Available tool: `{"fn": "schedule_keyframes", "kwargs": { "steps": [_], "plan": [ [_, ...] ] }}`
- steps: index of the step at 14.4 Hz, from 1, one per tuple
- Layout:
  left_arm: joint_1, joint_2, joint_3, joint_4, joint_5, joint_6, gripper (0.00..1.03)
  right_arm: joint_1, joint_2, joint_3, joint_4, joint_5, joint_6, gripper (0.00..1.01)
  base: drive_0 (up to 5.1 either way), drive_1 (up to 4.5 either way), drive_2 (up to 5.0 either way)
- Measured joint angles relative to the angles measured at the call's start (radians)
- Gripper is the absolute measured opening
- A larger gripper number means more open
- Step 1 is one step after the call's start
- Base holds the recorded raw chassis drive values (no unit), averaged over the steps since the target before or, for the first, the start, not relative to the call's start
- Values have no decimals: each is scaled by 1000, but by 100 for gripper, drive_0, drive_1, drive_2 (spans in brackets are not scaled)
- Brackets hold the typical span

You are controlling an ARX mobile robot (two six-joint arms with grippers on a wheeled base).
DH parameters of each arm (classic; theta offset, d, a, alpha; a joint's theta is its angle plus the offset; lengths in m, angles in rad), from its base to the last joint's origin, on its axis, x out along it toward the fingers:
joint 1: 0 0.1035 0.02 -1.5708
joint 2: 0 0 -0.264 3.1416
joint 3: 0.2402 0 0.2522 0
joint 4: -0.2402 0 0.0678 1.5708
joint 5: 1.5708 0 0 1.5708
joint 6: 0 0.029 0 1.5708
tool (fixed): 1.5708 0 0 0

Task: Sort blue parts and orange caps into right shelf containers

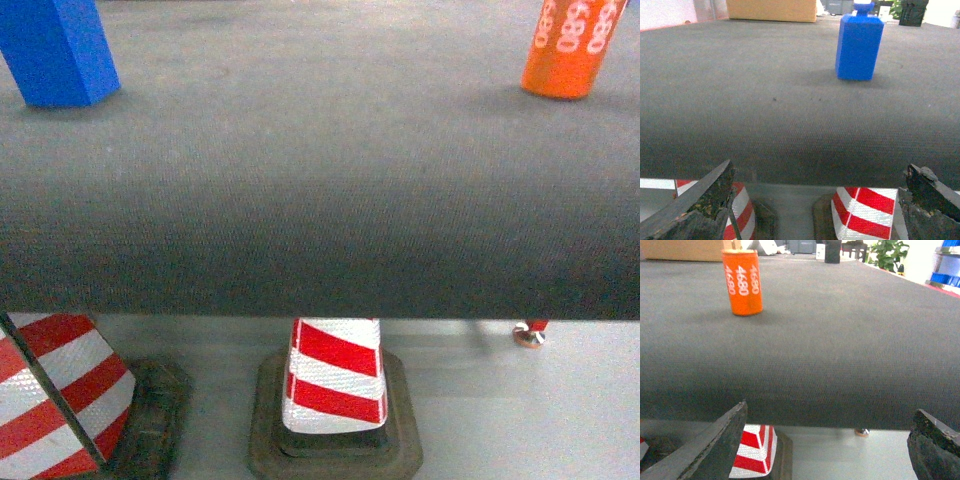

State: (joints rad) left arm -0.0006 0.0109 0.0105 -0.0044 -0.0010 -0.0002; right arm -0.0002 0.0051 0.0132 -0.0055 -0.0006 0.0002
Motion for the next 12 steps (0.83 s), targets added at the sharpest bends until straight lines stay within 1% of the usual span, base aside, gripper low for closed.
{"fn": "schedule_keyframes", "kwargs": {
  "steps": [12],
  "plan": [
    [0,0,1,7,0,0,98,0,0,0,11,0,1,98,0,0,0]
  ]
}}
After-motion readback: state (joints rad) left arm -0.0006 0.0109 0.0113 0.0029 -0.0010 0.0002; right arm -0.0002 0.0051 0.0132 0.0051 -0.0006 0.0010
